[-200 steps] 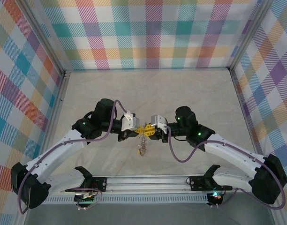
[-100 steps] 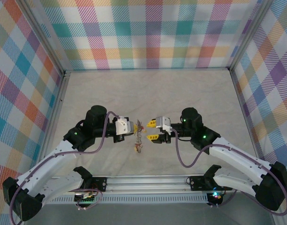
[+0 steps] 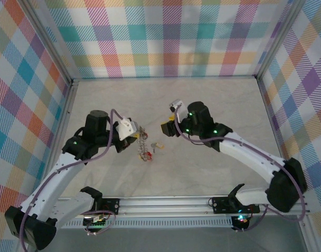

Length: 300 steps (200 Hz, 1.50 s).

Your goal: Put the keys on the keyring

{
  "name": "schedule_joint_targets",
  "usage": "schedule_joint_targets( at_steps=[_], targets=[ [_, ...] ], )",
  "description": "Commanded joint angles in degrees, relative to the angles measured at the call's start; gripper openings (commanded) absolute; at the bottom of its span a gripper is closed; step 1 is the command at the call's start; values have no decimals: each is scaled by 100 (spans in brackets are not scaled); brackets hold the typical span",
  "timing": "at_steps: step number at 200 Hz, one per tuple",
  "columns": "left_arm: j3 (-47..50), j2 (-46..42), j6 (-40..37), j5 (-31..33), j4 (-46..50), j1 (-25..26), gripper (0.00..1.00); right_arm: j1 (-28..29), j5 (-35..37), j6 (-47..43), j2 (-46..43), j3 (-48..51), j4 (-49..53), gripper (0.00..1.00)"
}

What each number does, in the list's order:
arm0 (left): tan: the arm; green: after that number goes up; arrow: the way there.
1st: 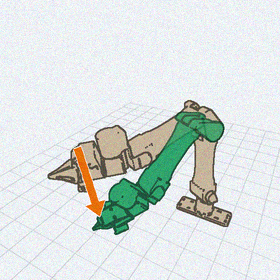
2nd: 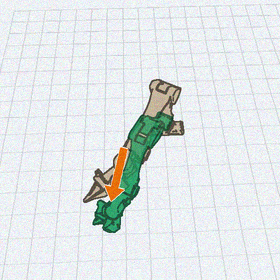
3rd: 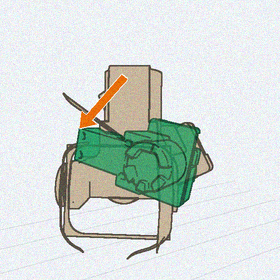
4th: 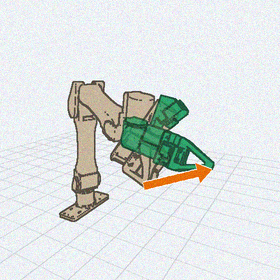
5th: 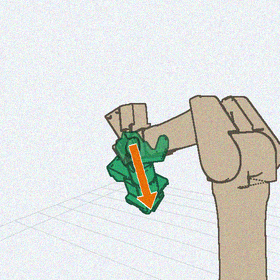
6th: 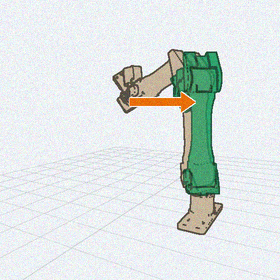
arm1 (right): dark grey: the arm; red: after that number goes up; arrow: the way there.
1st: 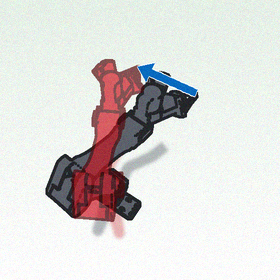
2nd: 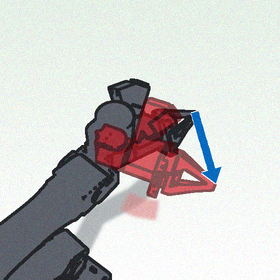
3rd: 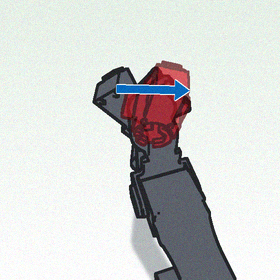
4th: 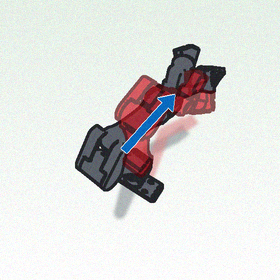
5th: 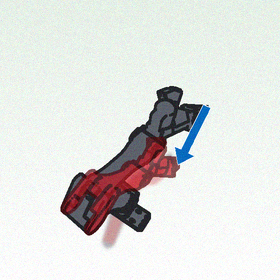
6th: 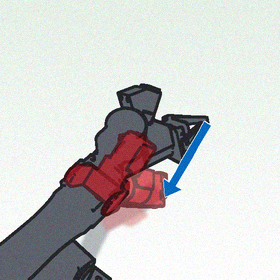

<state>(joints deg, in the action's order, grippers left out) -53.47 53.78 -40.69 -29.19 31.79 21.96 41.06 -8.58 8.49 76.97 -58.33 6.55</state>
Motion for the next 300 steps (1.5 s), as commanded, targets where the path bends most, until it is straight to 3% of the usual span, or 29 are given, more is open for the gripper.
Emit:
schedule_joint_targets(
  at_steps=[1,15,32,51,71,105,129,200,231,300],
  targets=[
    [-201,-150,411,87,386,-376,0,7,60,919,628,-281,893,55],
    [-83,-238,648,291,307,-701,0,7,-234,1298,958,-324,802,53],
    [22,-276,887,53,246,-1050,0,18,-449,1700,1400,-546,887,47],
    [301,-289,987,-82,-10,-1103,0,76,-321,2143,1895,-853,1123,42],
    [549,-257,1161,-91,-321,-1114,0,100,-11,3435,2432,-1187,1566,37],
    [597,-323,1180,-73,-361,-1132,0,420,312,5075,3050,-1832,2379,47],
    [635,-419,1269,-78,-396,-1127,0,460,488,5726,3249,-2024,2502,53],
    [932,-889,1599,300,-776,-1130,0,678,580,6480,3900,-2423,2451,48],
    [959,-960,1712,331,-739,-1123,0,798,1018,6671,3961,-2482,2538,37],
    [917,-852,1757,208,-749,-1123,0,916,1257,6603,4245,-2971,2774,36]
  ],
)
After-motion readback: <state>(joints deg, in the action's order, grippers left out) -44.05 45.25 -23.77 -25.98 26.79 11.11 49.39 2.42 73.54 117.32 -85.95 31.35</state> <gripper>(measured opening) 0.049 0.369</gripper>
